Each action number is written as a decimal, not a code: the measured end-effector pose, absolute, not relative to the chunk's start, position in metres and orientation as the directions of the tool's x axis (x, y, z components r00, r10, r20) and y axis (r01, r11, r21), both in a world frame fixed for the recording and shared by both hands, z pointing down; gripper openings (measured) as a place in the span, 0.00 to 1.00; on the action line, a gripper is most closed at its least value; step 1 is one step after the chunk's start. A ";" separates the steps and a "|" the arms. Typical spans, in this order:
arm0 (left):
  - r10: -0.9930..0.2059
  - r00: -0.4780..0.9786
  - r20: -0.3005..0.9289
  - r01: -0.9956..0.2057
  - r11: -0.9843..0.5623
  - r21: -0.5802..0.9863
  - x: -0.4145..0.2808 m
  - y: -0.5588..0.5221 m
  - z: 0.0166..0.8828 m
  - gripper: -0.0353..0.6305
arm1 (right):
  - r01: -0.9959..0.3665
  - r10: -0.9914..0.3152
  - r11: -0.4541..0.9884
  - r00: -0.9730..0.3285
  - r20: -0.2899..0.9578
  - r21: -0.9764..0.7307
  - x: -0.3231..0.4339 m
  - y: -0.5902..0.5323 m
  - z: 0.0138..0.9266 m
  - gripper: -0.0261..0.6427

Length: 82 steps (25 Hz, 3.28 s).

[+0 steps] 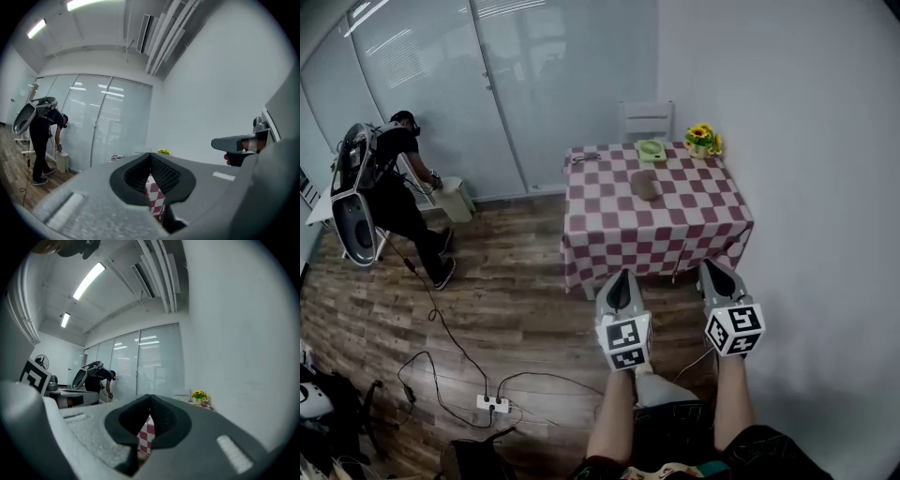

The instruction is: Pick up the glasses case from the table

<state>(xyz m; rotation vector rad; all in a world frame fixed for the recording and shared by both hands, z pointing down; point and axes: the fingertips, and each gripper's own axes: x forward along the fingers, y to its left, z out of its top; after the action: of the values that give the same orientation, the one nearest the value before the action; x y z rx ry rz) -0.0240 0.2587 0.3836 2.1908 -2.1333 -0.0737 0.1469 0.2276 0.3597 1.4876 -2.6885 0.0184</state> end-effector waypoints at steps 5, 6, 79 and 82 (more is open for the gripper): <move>-0.998 0.059 -0.012 -0.982 -0.060 0.179 -0.021 0.242 0.384 0.07 | -0.830 -0.826 0.555 -0.558 0.075 -0.058 0.152 0.211 0.363 0.05; -0.998 0.065 -0.017 -0.980 -0.067 0.186 -0.021 0.237 0.383 0.07 | -0.828 -0.824 0.557 -0.561 0.077 -0.064 0.151 0.205 0.362 0.05; -0.857 0.156 0.491 -0.981 -0.075 0.180 -0.106 -0.280 0.583 0.07 | -0.766 -0.597 0.627 -0.589 0.544 -0.141 0.013 -0.305 0.566 0.05; -0.850 0.170 0.499 -0.979 -0.086 0.187 -0.105 -0.288 0.592 0.07 | -0.739 -0.540 0.655 -0.602 0.589 -0.155 0.002 -0.305 0.578 0.12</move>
<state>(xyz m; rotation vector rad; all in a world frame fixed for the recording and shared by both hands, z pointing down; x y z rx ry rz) -0.1050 -0.2885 0.5915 1.9804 -1.7229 0.3607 0.0021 -0.3050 0.5776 0.9943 -2.3713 0.5318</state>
